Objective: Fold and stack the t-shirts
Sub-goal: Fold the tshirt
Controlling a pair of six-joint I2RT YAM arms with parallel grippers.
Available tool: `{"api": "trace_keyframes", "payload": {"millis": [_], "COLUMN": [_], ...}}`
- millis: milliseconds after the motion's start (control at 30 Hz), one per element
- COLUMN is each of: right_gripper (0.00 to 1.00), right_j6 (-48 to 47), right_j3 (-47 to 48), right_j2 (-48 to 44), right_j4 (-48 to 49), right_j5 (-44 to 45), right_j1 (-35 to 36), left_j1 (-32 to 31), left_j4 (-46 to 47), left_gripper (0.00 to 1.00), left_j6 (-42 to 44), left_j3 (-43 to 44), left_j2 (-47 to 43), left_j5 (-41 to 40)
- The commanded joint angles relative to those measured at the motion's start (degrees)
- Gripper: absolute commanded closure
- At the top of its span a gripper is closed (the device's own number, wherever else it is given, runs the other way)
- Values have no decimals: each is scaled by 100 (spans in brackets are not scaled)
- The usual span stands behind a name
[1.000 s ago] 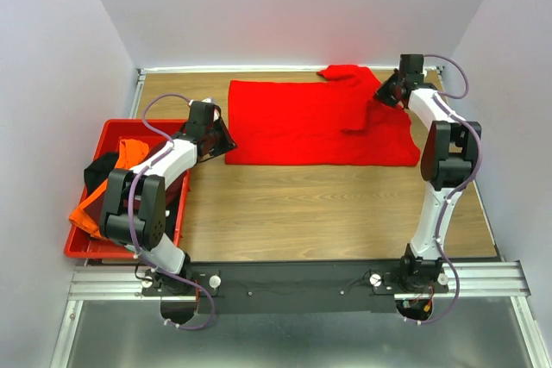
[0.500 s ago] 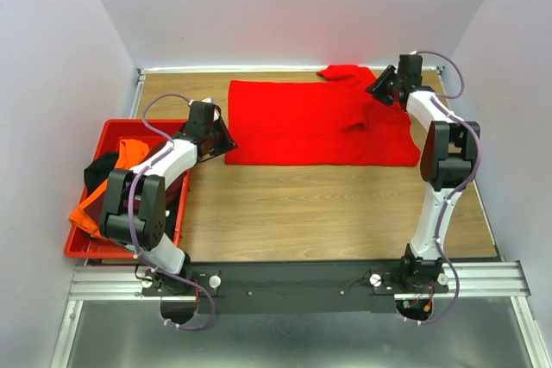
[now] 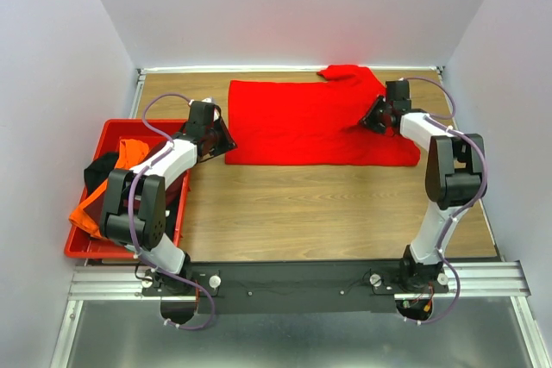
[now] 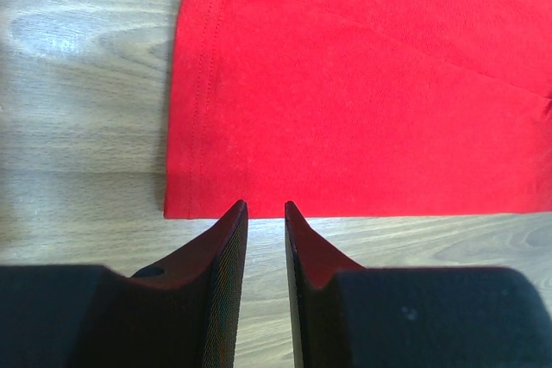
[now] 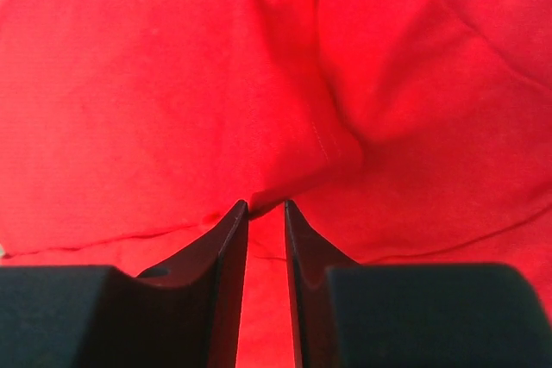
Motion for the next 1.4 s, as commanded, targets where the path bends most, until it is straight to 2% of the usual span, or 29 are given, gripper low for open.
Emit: {"api": "trace_keyframes", "payload": {"millis": [0,467,867,1133,1367], "right_gripper": [71,70,70,67,65], "right_j6": [73,-146,-717,-1218,-1254], "right_j3": [-33,1197,2156,2498,2262], "right_j2": [102,1008,1843,1958,1475], "right_j4": [82,302,337,337,276], "right_j5": [356,22,-329,-619,127], "right_j1": [-26,229,669,932,889], "left_j1": [-27,-27,-27,-27,-27], "left_j4": [11,29,37,29,37], "left_gripper": [69,69,69,69,69], "left_j6": [79,88,88,88,96], "left_j3": [15,-20,-20,-11,-37], "left_j2": [47,30,65,82,65], "left_j5": [49,-12,-21,-38,-38]}}
